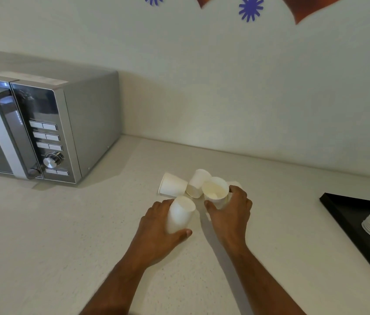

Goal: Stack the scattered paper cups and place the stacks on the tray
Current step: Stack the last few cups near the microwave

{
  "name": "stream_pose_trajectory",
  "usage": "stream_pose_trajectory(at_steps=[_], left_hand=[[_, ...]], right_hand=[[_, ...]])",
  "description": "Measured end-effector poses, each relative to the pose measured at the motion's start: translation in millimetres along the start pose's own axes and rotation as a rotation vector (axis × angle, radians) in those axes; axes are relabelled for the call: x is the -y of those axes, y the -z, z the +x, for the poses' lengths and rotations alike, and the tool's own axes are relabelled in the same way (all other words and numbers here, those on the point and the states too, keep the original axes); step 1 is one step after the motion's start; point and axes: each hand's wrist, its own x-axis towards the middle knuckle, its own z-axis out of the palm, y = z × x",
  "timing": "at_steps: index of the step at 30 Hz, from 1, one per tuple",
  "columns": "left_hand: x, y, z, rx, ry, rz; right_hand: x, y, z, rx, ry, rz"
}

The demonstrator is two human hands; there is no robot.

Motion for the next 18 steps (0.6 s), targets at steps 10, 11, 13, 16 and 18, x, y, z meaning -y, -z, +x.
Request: stream_pose_trajectory(at_steps=[10,11,13,16,18], left_hand=[[-1.5,4.8,2.4,-0.150,-0.060,-0.189],[-2.3,6.7,2.2,-0.155,-0.044,-0.233],[-3.0,9.6,1.6,-0.144,-0.019,-0.322],[-2.7,13.0,-0.5,-0.127,-0.011,-0.351],[-3.1,14.9,-1.7,-0.126,-0.022,-0.346]], right_hand=[[-8.9,17.6,-10.8,0.180,0.353,-0.080],[-9.9,20.1,-11.0,0.237,0.372,-0.064],[-10.1,25.4,-11.0,0.370,0.342,0.011],[-7.3,33.6,-11.2,0.516,0.230,0.116],[-5.5,37.7,-13.4,0.616,0.128,0.172]])
